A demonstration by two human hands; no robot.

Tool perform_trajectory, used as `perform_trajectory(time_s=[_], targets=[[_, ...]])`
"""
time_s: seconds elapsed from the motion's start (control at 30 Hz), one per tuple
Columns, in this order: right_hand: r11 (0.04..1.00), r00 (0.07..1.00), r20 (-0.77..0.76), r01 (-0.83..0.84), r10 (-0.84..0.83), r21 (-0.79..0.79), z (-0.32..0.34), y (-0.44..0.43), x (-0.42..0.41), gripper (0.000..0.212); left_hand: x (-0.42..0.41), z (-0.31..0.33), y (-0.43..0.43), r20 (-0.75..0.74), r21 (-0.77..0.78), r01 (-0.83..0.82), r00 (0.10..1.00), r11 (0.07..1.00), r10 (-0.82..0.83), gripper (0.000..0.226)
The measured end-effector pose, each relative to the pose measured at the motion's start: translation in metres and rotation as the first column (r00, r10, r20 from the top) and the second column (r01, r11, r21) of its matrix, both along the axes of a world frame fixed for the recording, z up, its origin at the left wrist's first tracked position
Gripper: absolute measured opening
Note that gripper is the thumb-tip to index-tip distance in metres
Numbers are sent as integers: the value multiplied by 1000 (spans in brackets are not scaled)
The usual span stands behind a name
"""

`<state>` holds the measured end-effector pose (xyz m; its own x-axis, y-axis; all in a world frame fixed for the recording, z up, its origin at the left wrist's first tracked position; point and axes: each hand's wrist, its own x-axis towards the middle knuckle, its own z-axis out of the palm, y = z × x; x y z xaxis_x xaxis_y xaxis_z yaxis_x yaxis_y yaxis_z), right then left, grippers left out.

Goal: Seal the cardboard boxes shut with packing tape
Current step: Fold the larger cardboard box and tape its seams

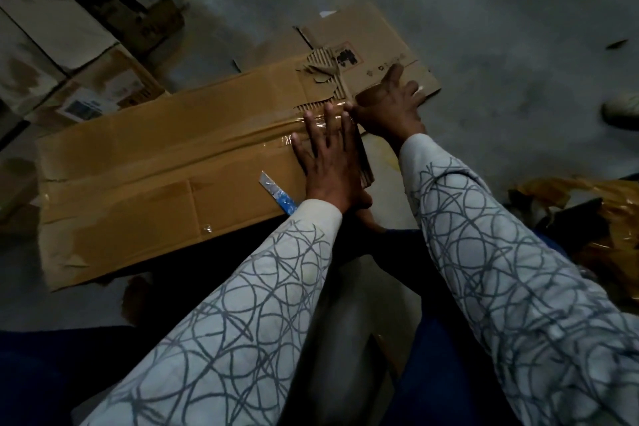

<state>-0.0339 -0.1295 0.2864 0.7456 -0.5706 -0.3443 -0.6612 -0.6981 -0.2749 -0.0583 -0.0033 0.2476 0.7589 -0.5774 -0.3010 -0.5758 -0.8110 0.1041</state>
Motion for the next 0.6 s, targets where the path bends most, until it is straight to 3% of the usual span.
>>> perform_trajectory(time_s=[0.13, 0.23, 0.33, 0.43, 0.5, 0.6], targets=[[939, 989, 9, 136, -147, 316, -2, -6, -2, 40, 5, -5, -1, 5, 38, 6, 1000, 999, -6, 147], [842, 951, 14, 267, -310, 469, -8, -9, -1, 68, 4, -10, -2, 46, 58, 16, 999, 998, -18, 146], [829, 937, 22, 296, -347, 475, -12, -8, 0, 94, 5, -9, 0, 61, 11, 48, 997, 999, -49, 145], [866, 946, 53, 269, -320, 421, -15, -5, -1, 97, 0, -6, 12, 53, -168, -64, 996, 984, 74, 147], [873, 944, 73, 266, -322, 408, -18, -5, 0, 95, -3, -6, 20, 77, -144, -125, 988, 982, 137, 146], [871, 942, 75, 270, -328, 411, -22, -4, 2, 92, -1, -8, 25, 51, -40, -86, 995, 995, 88, 144]])
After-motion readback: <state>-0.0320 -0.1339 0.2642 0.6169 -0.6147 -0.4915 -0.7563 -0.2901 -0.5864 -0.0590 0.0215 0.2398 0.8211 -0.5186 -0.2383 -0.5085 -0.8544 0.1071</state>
